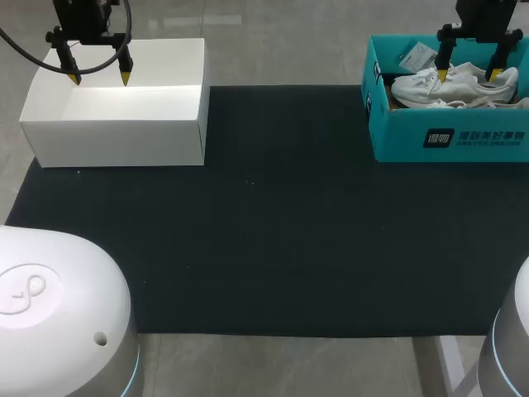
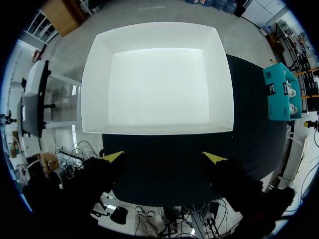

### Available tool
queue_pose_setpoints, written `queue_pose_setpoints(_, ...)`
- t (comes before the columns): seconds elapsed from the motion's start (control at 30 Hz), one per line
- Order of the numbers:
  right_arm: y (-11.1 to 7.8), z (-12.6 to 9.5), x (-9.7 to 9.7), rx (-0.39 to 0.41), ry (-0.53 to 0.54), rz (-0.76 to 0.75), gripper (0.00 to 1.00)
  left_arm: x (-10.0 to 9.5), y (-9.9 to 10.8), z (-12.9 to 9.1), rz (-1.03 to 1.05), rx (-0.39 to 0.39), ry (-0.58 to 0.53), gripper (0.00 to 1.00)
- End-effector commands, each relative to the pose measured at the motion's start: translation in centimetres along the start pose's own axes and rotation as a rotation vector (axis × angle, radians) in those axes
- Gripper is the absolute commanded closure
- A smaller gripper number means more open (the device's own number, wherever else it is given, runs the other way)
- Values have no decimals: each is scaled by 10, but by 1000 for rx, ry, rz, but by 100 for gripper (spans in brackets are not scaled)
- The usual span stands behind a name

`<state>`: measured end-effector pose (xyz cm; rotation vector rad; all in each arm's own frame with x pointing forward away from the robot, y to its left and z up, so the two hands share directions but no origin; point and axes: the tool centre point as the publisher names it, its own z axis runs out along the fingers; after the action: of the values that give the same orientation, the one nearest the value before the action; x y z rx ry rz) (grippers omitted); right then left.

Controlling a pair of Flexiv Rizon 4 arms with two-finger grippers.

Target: Take the shoe out of the shoebox, open the shoe tongue, remove and reinsert the insole, then place the shoe into the shoebox

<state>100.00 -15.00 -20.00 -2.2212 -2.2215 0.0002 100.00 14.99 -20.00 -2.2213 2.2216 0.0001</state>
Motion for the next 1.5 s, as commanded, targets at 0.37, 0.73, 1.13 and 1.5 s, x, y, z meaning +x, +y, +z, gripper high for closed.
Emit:
queue_pose_setpoints(0.37,0,0,0,0,0,0,0,0,0,0,0,0,0,0)
queue_pose_setpoints(0.73,1,3,-4,-1,-8,-3,0,0,0,0,0,0,0,0)
queue_pose_setpoints(1.13,17,5,-92,-62,-74,52,0,0,0,0,0,0,0,0)
queue_pose_setpoints(1.5,29,12,-118,-57,-165,51,0,0,0,0,0,0,0,0)
